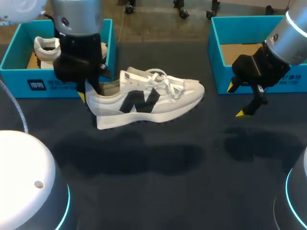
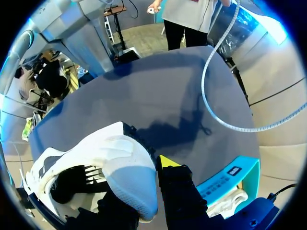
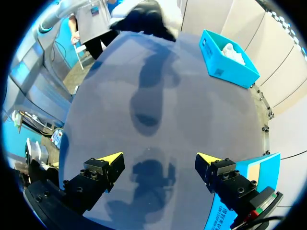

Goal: Take the shoe out of the shoebox, open the shoe tongue, remove and reinsert the insole, then place the shoe into the shoebox

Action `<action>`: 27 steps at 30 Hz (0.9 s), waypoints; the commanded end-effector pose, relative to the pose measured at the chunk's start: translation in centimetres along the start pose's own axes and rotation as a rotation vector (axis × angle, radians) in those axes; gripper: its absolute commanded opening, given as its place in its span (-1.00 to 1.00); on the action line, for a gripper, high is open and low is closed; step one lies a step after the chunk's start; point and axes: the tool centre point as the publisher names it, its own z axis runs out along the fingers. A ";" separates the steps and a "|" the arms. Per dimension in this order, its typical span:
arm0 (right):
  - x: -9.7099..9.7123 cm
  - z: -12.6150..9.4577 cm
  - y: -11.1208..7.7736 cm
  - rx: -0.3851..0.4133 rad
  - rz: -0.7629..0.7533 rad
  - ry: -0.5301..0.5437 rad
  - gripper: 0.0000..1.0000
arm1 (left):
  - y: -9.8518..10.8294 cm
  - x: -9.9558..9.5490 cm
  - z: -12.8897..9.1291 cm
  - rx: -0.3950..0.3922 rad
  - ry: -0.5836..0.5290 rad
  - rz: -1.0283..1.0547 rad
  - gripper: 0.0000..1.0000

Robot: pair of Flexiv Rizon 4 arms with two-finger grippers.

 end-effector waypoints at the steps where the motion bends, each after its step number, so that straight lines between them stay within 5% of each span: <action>1: 0.0 0.1 0.0 0.002 0.000 -0.001 1.00 | 0.0 -0.4 1.4 -0.039 0.000 0.024 -1.00; 27: 0.0 0.1 0.0 0.002 0.000 -0.001 1.00 | 5.2 -0.2 13.0 -0.079 0.017 0.027 -1.00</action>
